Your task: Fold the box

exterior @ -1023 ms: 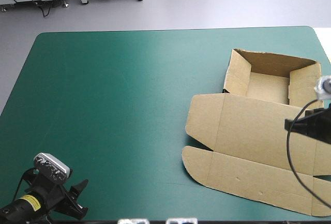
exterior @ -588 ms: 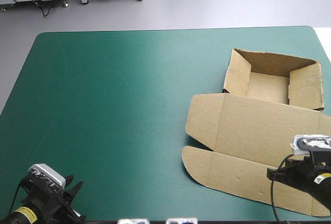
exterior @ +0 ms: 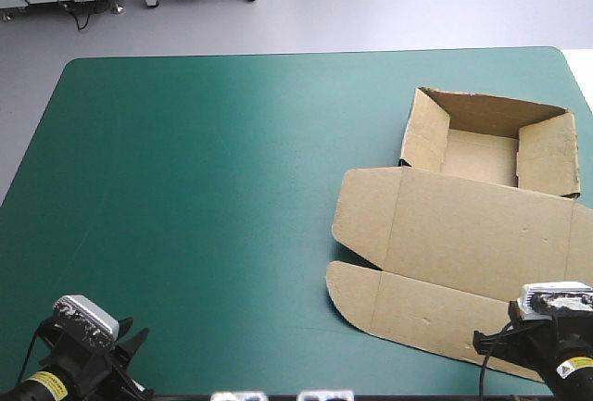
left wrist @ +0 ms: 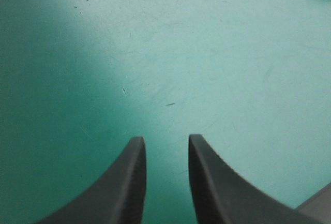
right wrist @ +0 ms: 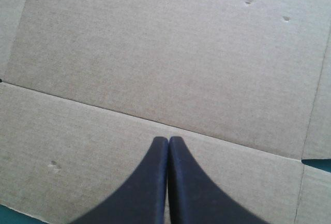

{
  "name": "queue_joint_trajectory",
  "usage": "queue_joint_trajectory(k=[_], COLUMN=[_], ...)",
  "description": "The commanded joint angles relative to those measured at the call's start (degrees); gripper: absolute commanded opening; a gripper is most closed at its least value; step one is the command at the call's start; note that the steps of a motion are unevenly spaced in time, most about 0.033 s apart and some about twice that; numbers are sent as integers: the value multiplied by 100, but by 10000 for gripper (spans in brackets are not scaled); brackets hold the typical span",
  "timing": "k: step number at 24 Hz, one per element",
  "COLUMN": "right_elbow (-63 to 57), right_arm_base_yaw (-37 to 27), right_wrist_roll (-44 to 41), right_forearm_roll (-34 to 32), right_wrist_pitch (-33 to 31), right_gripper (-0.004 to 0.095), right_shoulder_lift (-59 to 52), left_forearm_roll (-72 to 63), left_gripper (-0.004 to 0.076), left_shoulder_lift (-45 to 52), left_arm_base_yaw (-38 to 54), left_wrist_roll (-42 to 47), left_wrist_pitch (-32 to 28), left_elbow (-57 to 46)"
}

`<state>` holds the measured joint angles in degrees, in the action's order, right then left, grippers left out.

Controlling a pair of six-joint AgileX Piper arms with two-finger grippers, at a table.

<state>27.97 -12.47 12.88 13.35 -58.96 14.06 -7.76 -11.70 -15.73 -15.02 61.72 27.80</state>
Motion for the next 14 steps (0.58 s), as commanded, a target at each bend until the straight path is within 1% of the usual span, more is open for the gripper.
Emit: queue_joint_trajectory(k=[1,6,14], right_elbow=[132,132,132], right_arm_base_yaw=[-28,-28,-28], right_wrist_roll=[49,-95,-95], right_forearm_roll=[81,356,353], right_wrist_pitch=[356,226,226], right_gripper=[-15,-14,-15], right_shoulder_lift=[65,65,65], left_forearm_roll=[-144,-144,-159], left_gripper=[198,198,198], left_shoulder_lift=[-80,-80,-80], left_arm_base_yaw=[-35,-35,-35], left_wrist_roll=[13,13,13], left_wrist_pitch=[-291,-291,-291], left_elbow=[145,145,145])
